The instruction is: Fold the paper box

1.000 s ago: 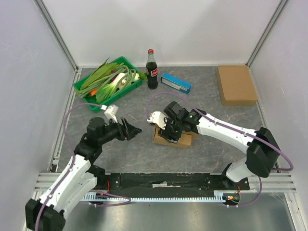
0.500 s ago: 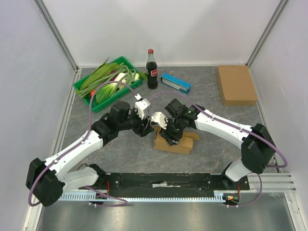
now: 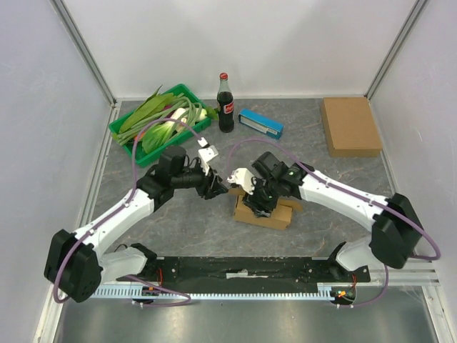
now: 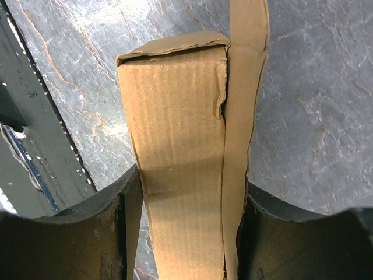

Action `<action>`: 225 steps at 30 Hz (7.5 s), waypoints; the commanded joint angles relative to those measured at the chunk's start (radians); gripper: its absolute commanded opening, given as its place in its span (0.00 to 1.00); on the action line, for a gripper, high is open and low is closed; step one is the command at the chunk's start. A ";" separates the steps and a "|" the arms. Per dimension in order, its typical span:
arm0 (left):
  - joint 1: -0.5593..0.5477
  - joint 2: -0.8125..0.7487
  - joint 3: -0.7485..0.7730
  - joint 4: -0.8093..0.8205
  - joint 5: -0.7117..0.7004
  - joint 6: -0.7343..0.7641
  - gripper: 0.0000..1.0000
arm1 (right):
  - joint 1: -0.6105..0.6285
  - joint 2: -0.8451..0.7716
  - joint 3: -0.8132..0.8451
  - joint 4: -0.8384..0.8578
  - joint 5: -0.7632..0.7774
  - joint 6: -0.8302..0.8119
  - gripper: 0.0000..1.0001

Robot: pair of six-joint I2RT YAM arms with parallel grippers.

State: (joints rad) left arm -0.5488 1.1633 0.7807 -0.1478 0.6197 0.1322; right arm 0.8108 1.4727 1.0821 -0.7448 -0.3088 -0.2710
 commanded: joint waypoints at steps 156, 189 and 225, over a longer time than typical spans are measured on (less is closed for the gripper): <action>-0.254 0.223 0.233 -0.041 -0.310 -0.633 0.02 | -0.002 -0.095 -0.198 0.282 0.215 0.151 0.67; -0.244 0.170 0.097 -0.013 -0.333 -0.611 0.02 | -0.019 -0.086 -0.189 0.294 0.145 0.136 0.63; -0.326 -0.053 -0.069 0.100 -0.529 -0.591 0.63 | -0.045 -0.281 -0.252 0.397 0.220 0.365 0.93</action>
State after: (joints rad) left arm -0.8768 1.1614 0.6643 -0.0830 0.0250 -0.4641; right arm 0.7784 1.2308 0.8173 -0.3714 -0.1104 0.0719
